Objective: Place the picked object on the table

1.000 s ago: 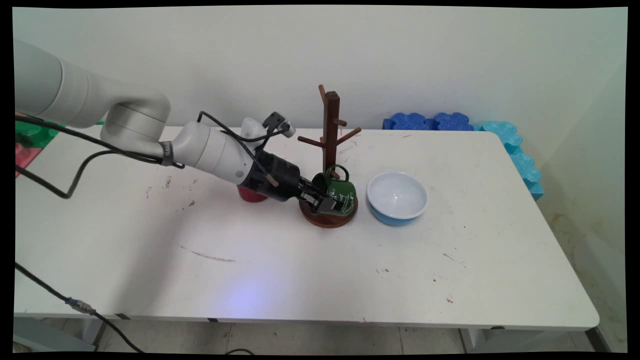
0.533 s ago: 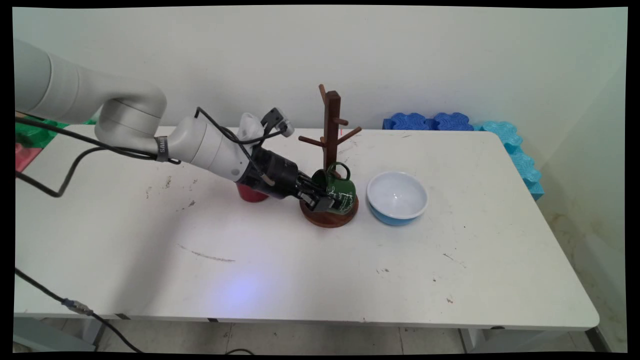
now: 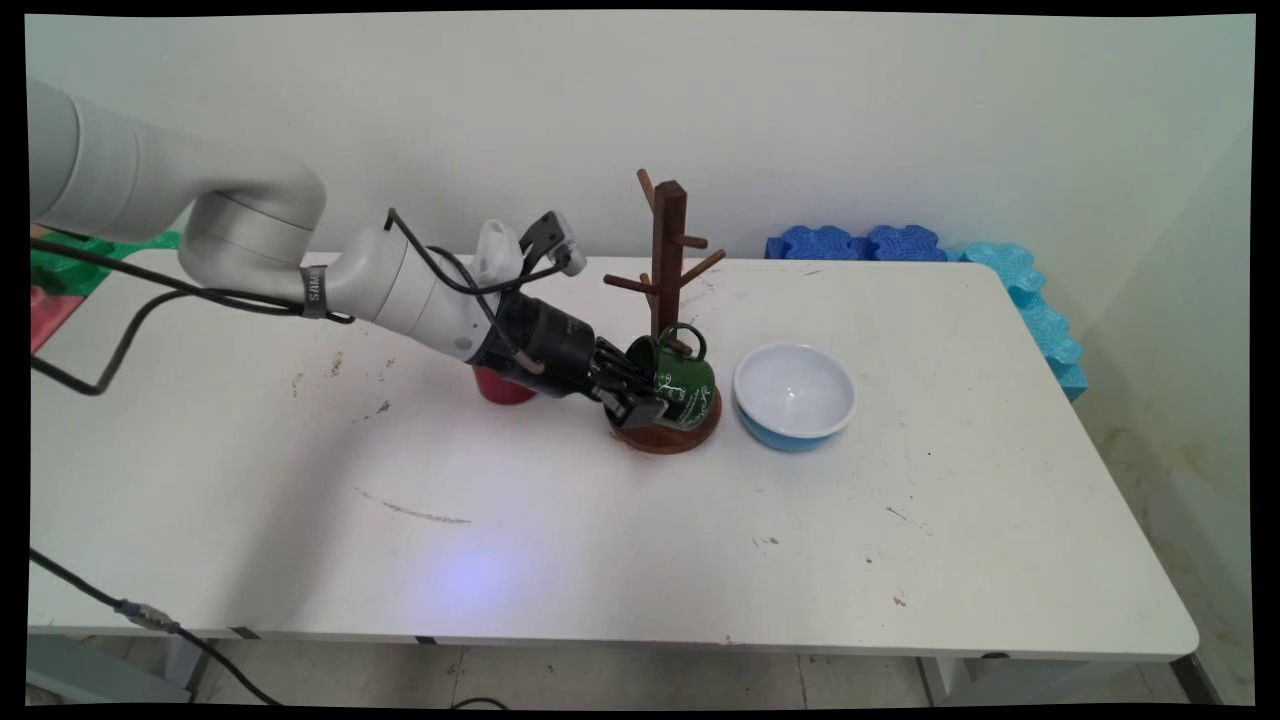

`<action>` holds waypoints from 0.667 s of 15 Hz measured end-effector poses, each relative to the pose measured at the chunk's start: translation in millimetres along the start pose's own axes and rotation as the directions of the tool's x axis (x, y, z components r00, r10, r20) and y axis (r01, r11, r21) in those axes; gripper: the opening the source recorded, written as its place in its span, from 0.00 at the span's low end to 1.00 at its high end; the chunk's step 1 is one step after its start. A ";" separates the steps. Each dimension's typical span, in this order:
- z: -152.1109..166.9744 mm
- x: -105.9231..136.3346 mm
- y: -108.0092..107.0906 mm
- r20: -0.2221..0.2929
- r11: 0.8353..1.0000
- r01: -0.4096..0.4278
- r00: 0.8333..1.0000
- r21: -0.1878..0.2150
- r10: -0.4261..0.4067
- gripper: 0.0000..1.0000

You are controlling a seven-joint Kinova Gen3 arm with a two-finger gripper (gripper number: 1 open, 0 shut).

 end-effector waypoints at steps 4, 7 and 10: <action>-3.8 -0.4 5.4 0.005 0.999 -0.030 1.000 -0.012 0.030 0.00; -7.4 -1.9 11.2 0.010 0.998 -0.055 0.998 -0.023 0.055 0.00; -10.8 -3.9 17.0 0.016 0.997 -0.075 0.997 -0.034 0.075 0.00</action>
